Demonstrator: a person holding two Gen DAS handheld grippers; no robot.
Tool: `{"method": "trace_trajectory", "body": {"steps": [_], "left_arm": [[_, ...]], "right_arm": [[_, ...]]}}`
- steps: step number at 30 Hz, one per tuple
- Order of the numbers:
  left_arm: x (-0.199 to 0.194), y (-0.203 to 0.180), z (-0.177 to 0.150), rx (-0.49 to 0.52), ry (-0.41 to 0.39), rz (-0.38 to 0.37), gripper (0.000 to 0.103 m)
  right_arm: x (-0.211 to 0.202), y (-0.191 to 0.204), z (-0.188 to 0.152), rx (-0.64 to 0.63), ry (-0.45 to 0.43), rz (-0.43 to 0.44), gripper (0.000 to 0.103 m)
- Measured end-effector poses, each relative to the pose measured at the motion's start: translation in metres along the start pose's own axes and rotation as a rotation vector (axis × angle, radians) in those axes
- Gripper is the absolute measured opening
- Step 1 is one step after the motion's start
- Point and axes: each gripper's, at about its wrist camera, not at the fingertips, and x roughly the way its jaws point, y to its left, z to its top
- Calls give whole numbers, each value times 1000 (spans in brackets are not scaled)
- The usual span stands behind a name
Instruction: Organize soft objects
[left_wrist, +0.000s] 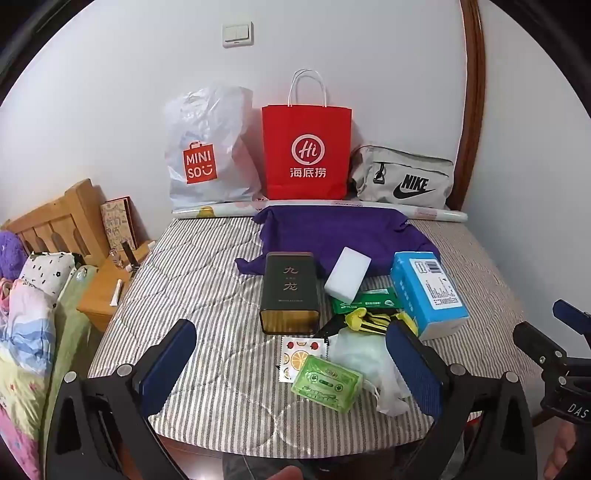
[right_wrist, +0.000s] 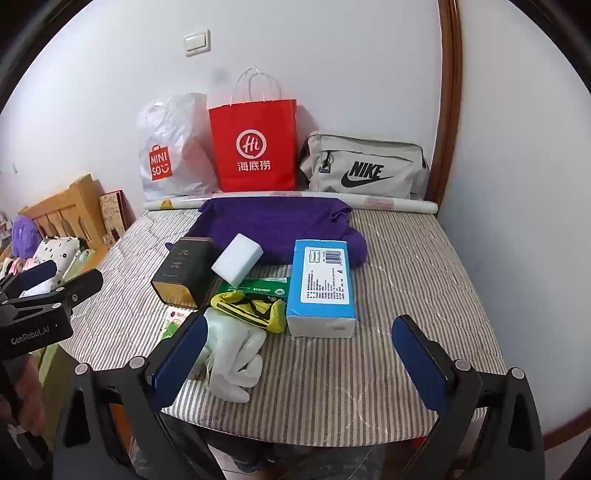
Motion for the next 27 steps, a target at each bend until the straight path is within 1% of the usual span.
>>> {"method": "trace_trajectory", "body": {"steps": [4,7,8,12,13,27], "left_arm": [[7,-2,4,-8,28,0,103],[1,-6,1,-7,-8,-4,103],[5,-1,1,-20,12,-18,103],[0,-1,3,-15,-3,-22,103],[-6,0,0,-14,-14,-22,103],[-13,2,0,-18,-19,-15,103]], "right_arm": [[0,-1,-1,2,-2,0,99],[-2,-1,-2,-2,-9,-2,99],[-5,-1,0,0,-10,-2,99],[-4,4,-2,-5,-4,-5,99],[-3,4,-2,-5,-2,-5,99],[-7,6,-2,-7,-3,5,99]]}}
